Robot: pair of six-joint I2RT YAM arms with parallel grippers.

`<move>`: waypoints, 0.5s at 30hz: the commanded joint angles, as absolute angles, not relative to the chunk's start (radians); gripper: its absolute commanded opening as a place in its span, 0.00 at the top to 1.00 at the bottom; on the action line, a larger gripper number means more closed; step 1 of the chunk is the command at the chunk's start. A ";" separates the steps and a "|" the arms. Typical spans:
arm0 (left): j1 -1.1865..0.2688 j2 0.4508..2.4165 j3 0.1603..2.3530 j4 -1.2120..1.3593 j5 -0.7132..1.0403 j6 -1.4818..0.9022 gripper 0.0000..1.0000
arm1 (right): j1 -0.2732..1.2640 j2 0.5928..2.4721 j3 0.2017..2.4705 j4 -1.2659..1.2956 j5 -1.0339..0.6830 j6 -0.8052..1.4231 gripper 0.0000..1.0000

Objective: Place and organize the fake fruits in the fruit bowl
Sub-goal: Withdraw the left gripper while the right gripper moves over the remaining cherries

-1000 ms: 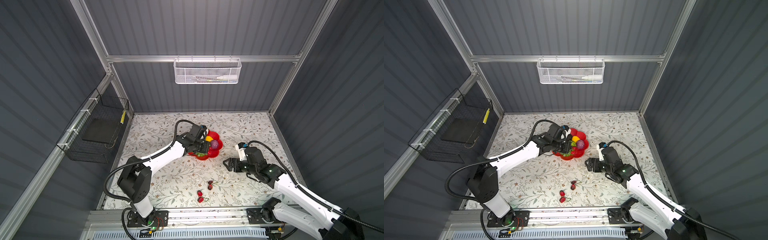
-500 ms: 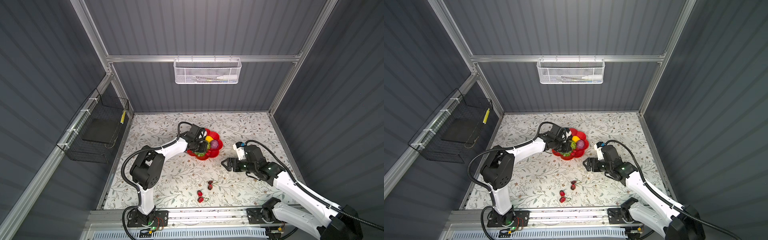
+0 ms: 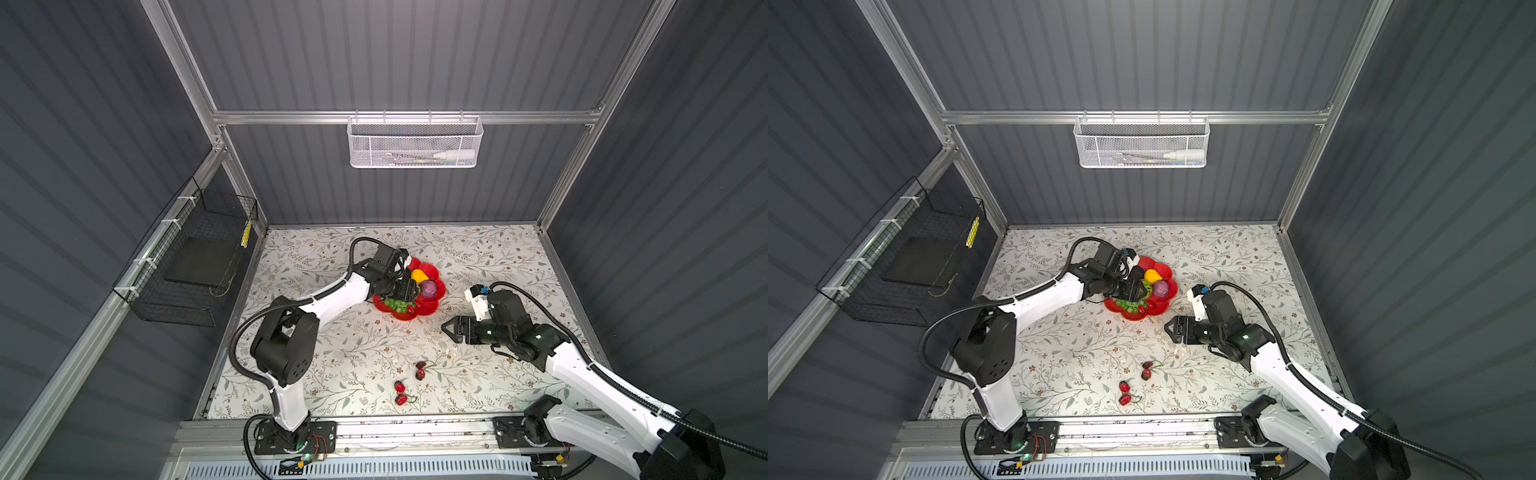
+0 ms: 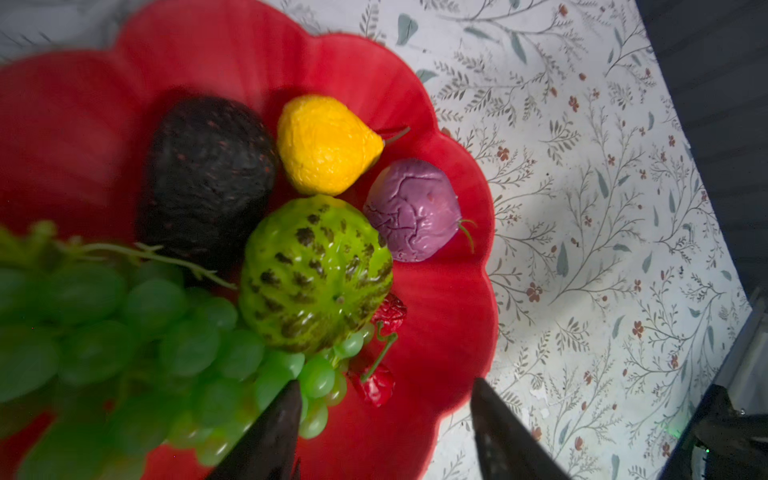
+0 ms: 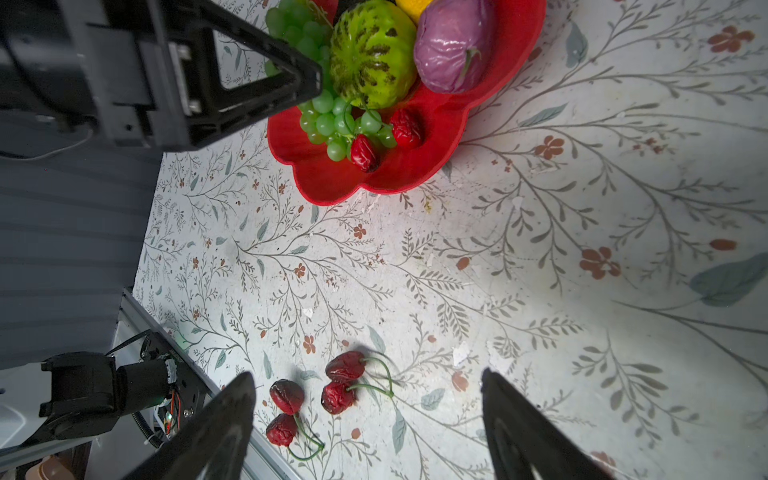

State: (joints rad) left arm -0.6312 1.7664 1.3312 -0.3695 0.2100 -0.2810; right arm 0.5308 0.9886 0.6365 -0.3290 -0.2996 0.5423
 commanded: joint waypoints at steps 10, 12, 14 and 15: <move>-0.625 1.439 1.009 -0.349 -0.057 -0.409 0.05 | 0.540 1.110 0.623 -0.268 -0.327 0.518 0.15; -0.624 1.427 0.975 -0.335 -0.075 -0.428 0.03 | 0.545 1.151 0.634 -0.263 -0.325 0.507 0.15; -0.624 1.422 0.939 -0.308 -0.071 -0.439 0.02 | 0.548 1.185 0.641 -0.254 -0.325 0.499 0.15; -0.624 1.421 0.924 -0.294 -0.064 -0.442 0.02 | 0.548 1.198 0.643 -0.252 -0.325 0.498 0.15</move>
